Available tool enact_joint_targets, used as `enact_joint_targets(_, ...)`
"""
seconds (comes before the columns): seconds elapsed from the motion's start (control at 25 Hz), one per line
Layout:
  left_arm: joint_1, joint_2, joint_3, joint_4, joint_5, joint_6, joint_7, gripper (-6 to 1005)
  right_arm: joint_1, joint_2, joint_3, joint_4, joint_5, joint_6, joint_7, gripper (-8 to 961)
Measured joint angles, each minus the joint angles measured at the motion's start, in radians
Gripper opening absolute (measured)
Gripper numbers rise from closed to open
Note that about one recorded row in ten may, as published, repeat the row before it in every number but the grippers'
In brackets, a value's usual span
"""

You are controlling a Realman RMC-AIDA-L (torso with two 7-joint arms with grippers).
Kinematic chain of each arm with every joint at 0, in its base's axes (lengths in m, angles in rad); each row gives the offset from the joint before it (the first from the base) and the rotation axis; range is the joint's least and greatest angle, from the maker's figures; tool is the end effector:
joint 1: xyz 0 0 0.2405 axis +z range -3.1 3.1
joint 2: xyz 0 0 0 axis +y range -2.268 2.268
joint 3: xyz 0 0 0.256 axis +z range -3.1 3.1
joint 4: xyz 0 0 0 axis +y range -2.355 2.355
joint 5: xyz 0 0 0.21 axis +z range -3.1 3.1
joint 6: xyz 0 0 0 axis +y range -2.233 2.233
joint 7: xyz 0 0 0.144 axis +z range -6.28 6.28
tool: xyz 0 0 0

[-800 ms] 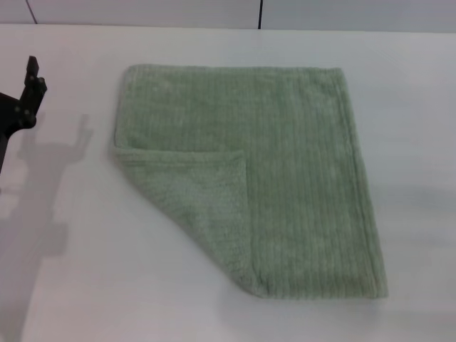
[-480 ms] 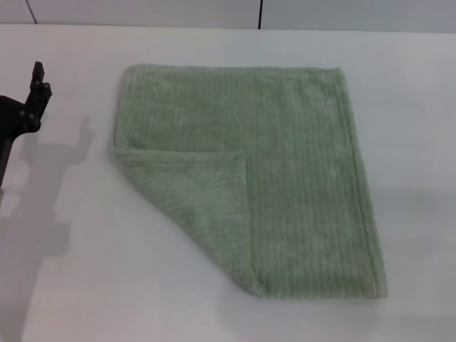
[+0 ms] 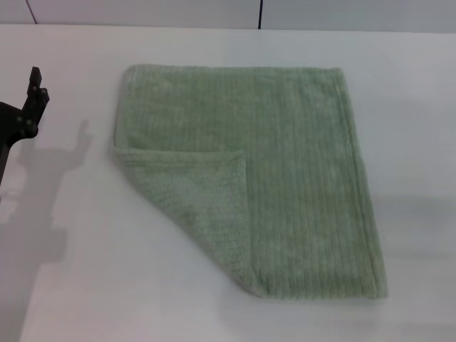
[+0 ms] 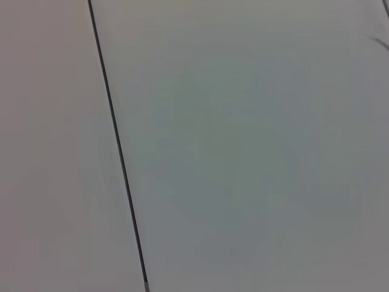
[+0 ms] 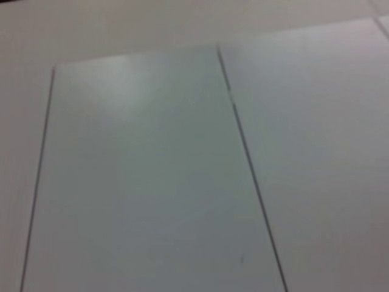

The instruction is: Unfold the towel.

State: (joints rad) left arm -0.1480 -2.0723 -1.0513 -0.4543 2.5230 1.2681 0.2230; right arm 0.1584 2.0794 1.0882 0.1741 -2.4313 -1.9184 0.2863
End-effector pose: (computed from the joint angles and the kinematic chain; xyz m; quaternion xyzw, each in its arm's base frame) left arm -0.3265 0.2744 0.0003 -0.6621 -0.1181 -0.2579 0.6937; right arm 0.3265 0.2093 0.0633 -0.5244 0.0801 0.4985 0.6856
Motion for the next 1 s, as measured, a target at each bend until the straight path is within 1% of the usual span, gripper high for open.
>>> enact_joint_targets(0.08,0.0,0.0,0.0,0.0,0.0,0.002,-0.003,794,0.0,0.001,-0.008,-0.005,0.0,0.008,-0.009,723)
enact_joint_targets(0.36,-0.006,0.0,-0.003,0.0,-0.002,0.016,-0.028,794,0.014,0.007,-0.023,-0.04,-0.001,0.108,-0.059,724)
enact_joint_targets(0.52,-0.01,0.0,-0.002,0.001,-0.002,0.024,-0.051,794,0.01,0.004,-0.048,-0.037,-0.001,0.096,-0.059,724)
enact_joint_targets(0.56,-0.013,0.0,-0.001,0.002,-0.002,0.053,-0.064,794,0.009,0.004,-0.055,-0.032,-0.001,0.084,-0.058,724)
enact_joint_targets(0.68,-0.013,0.0,0.0,0.003,-0.002,0.062,-0.064,794,0.012,0.0,-0.076,-0.004,-0.001,0.071,-0.027,724)
enact_joint_targets(0.76,-0.015,0.0,0.002,0.005,-0.002,0.066,-0.064,794,0.027,-0.009,-0.09,0.009,-0.001,0.086,0.02,724)
enact_joint_targets(0.84,-0.016,-0.001,0.003,0.005,-0.002,0.065,-0.064,794,0.05,-0.024,-0.104,0.012,-0.002,0.115,0.088,724)
enact_joint_targets(0.88,-0.017,-0.001,0.003,0.005,-0.002,0.066,-0.064,794,0.067,-0.035,-0.114,0.011,-0.004,0.131,0.126,724)
enact_joint_targets(0.92,-0.017,-0.001,0.003,0.005,-0.002,0.066,-0.064,793,0.103,-0.065,-0.142,0.009,-0.026,0.162,0.175,724)
enact_joint_targets(0.96,-0.019,-0.001,0.003,0.005,-0.002,0.066,-0.064,793,0.103,-0.065,-0.142,0.009,-0.026,0.162,0.175,724)
enact_joint_targets(1.0,-0.019,-0.001,0.003,0.005,-0.002,0.066,-0.064,793,0.122,-0.077,-0.151,0.009,-0.042,0.176,0.189,725)
